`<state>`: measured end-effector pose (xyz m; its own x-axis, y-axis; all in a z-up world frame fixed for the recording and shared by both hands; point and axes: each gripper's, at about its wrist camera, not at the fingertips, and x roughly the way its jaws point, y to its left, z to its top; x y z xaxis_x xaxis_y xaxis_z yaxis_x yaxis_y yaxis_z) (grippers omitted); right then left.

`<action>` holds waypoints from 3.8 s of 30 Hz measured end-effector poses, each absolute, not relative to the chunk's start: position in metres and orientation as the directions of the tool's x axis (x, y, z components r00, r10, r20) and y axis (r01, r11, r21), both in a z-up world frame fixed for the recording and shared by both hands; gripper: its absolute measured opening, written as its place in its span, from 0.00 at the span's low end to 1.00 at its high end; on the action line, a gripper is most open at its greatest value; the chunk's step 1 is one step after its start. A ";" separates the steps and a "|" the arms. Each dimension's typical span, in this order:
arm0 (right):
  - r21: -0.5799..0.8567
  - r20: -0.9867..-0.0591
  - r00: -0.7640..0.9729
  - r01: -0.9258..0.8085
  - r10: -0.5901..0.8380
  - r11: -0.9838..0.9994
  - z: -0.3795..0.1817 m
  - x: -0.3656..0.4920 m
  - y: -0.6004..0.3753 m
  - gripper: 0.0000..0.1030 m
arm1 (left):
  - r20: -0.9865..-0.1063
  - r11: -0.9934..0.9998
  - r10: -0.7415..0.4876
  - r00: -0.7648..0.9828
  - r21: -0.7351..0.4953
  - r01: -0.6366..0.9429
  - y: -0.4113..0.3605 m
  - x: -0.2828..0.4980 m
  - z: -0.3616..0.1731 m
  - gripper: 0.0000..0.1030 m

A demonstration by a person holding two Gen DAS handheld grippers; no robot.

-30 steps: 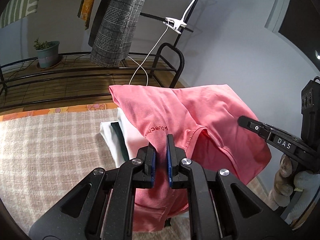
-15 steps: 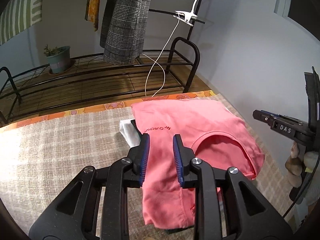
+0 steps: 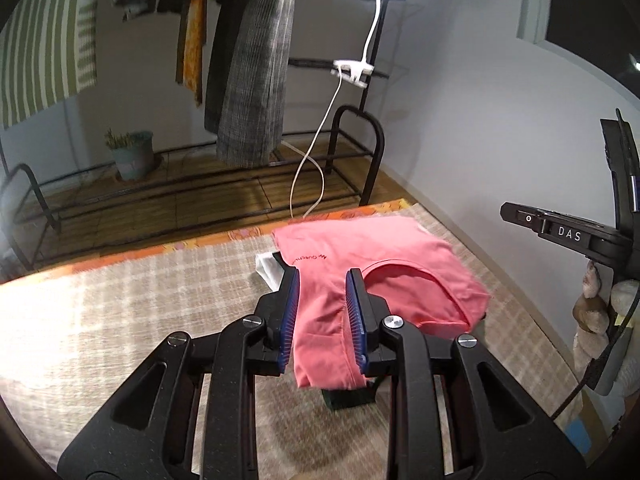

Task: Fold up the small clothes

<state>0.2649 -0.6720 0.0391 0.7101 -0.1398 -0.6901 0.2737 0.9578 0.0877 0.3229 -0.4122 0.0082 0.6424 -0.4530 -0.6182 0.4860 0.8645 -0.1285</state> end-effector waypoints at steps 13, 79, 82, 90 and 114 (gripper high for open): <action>0.051 -0.626 0.756 0.282 -0.189 0.958 0.097 0.157 -0.592 0.27 | -0.548 0.841 -0.498 0.672 -0.118 0.528 -0.337 0.222 0.061 0.31; 0.161 -0.571 0.784 0.395 -0.241 0.904 0.029 0.064 -0.485 1.00 | -0.519 0.859 -0.432 0.737 0.011 0.512 -0.243 0.113 0.028 1.00; 0.165 -0.573 0.785 0.393 -0.237 0.905 0.028 0.066 -0.482 1.00 | -0.520 0.860 -0.432 0.737 0.010 0.511 -0.243 0.112 0.028 1.00; 0.165 -0.576 0.784 0.389 -0.232 0.906 0.027 0.069 -0.475 1.00 | -0.517 0.862 -0.428 0.741 0.013 0.507 -0.242 0.112 0.028 1.00; 0.191 -0.587 0.781 0.391 -0.215 0.900 0.025 0.069 -0.482 1.00 | -0.518 0.865 -0.422 0.744 0.016 0.501 -0.240 0.111 0.029 1.00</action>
